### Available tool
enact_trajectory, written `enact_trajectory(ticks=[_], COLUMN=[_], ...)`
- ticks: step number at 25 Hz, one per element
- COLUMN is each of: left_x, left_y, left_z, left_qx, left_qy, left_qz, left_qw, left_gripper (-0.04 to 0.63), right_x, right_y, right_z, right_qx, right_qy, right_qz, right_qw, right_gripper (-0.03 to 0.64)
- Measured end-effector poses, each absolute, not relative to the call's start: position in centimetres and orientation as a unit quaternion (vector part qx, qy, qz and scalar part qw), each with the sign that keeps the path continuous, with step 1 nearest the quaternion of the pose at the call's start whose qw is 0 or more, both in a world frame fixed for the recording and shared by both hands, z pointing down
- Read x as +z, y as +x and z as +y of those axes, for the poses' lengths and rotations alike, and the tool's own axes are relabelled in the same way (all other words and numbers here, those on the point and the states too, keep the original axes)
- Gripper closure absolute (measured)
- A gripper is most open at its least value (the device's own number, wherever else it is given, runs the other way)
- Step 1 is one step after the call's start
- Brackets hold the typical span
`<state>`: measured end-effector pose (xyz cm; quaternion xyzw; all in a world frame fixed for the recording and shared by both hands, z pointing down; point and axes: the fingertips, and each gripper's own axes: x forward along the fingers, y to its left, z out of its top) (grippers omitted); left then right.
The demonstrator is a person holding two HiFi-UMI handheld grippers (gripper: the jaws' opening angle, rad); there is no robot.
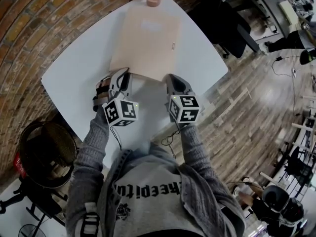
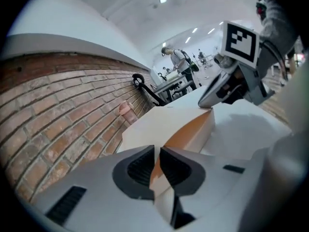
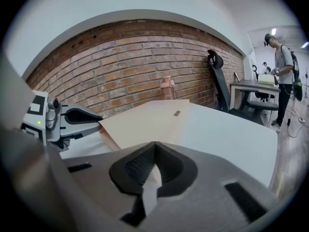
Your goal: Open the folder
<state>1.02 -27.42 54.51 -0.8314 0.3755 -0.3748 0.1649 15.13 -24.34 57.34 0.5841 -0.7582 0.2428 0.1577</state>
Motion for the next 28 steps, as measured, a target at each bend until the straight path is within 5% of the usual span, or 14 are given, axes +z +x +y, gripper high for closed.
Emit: enact_trajectory(ticks=[10,19,28], left_x=[53.8,50.1,51.8], left_y=[0.3,-6.6,-12.3], left_z=[-27.3,-29.5,-30.3], left_qx=[-0.324,-0.177,-0.141], left_qy=[-0.851,-0.83,-0.77], left_qz=[0.404,0.518,0.593], left_qw=[0.085,-0.105,-0.188], left_gripper=[0.56,0.584,0.586], right_x=[57.3,57.3,57.3], right_y=[14.8,15.7,15.5], right_z=[-24.0,-24.2,-24.3], right_qx=[0.24,0.236,0.232], right_qy=[0.582,0.59,0.59], right_qz=[-0.759,-0.753,-0.753], right_qw=[0.164,0.171,0.177], right_gripper=[0.614,0.614,0.614])
